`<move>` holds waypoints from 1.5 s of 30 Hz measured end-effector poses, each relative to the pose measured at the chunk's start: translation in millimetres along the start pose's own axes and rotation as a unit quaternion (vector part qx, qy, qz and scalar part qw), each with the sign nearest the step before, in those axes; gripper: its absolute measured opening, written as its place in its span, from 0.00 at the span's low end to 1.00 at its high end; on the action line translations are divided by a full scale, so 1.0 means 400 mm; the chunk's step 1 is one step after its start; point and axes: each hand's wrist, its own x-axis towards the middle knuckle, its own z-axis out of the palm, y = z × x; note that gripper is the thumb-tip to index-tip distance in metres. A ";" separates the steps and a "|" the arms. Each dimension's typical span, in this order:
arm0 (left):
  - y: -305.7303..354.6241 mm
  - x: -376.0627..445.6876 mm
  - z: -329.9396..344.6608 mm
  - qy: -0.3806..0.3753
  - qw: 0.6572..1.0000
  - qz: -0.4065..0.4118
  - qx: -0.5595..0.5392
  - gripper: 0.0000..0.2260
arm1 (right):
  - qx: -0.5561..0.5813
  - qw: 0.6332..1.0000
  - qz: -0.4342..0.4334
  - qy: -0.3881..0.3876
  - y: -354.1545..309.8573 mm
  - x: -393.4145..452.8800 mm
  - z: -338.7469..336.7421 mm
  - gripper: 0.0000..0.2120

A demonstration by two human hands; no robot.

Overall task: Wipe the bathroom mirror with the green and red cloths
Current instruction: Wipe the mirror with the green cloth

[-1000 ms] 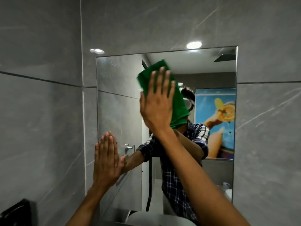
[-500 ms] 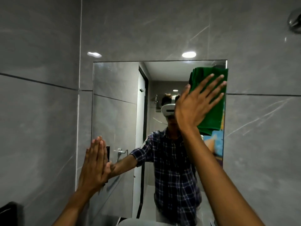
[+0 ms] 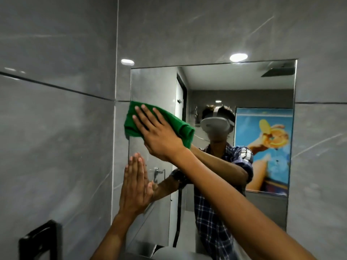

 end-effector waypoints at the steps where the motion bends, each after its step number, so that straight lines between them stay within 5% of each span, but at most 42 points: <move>1: 0.000 -0.001 0.000 0.002 1.000 0.000 0.007 0.36 | -0.008 1.000 -0.001 -0.001 0.017 -0.064 0.002 0.37; 4: 0.008 -0.002 -0.006 0.002 1.000 -0.005 0.018 0.36 | -0.044 0.994 0.097 0.035 0.099 -0.279 -0.006 0.40; 6: 0.010 -0.003 -0.007 0.008 1.000 -0.005 0.018 0.37 | -0.068 0.965 0.238 0.085 0.154 -0.411 -0.023 0.40; 10: 0.006 -0.003 0.000 0.029 0.999 0.007 0.015 0.37 | -0.028 0.830 0.528 0.177 0.155 -0.542 -0.011 0.35; 13: 0.003 -0.004 0.004 0.039 0.999 0.008 0.017 0.36 | 0.004 0.753 0.610 0.246 0.072 -0.472 0.020 0.36; 15: 0.012 -0.001 0.000 0.043 0.999 0.006 0.014 0.36 | 0.022 0.770 0.588 0.247 0.001 -0.390 0.038 0.37; 17: 0.019 0.001 -0.008 0.040 0.999 0.006 -0.001 0.35 | 0.020 0.827 0.518 0.218 -0.070 -0.317 0.059 0.37; 22: 0.036 -0.019 -0.049 0.025 0.978 -0.060 -0.197 0.28 | 0.071 0.961 0.245 0.110 -0.195 -0.224 0.074 0.26; 23: 0.053 -0.020 -0.061 0.016 0.953 -0.125 -0.277 0.27 | 0.094 0.976 0.186 0.067 -0.205 -0.220 0.070 0.27; 25: 0.106 -0.012 -0.102 0.010 0.847 -0.276 -0.454 0.29 | 0.209 0.971 0.112 0.001 -0.221 -0.217 0.047 0.28; 28: 0.207 -0.017 -0.186 0.041 0.684 -0.399 -0.609 0.24 | 0.421 0.893 0.162 -0.001 -0.241 -0.248 -0.021 0.27; 31: 0.324 -0.085 -0.277 -0.016 0.665 -0.435 -0.607 0.41 | 0.510 0.834 0.207 0.025 -0.282 -0.349 -0.087 0.27; 32: 0.366 -0.123 -0.290 -0.013 0.654 -0.443 -0.614 0.39 | 0.530 0.819 0.221 0.021 -0.299 -0.407 -0.105 0.28; 34: 0.441 -0.207 -0.301 0.013 0.573 -0.482 -0.663 0.22 | 0.546 0.803 0.238 -0.010 -0.329 -0.523 -0.136 0.32; 38: 0.627 -0.451 -0.296 -0.044 0.438 -0.586 -0.680 0.18 | 0.564 0.778 0.246 -0.126 -0.363 -0.850 -0.201 0.37; 43: 0.850 -0.724 -0.259 -0.128 0.327 -0.694 -0.629 0.19 | 0.615 0.616 0.456 -0.186 -0.374 -1.284 -0.252 0.25; 45: 0.944 -0.822 -0.221 -0.171 0.288 -0.727 -0.600 0.22 | 0.644 0.521 0.501 -0.249 -0.377 -1.455 -0.251 0.20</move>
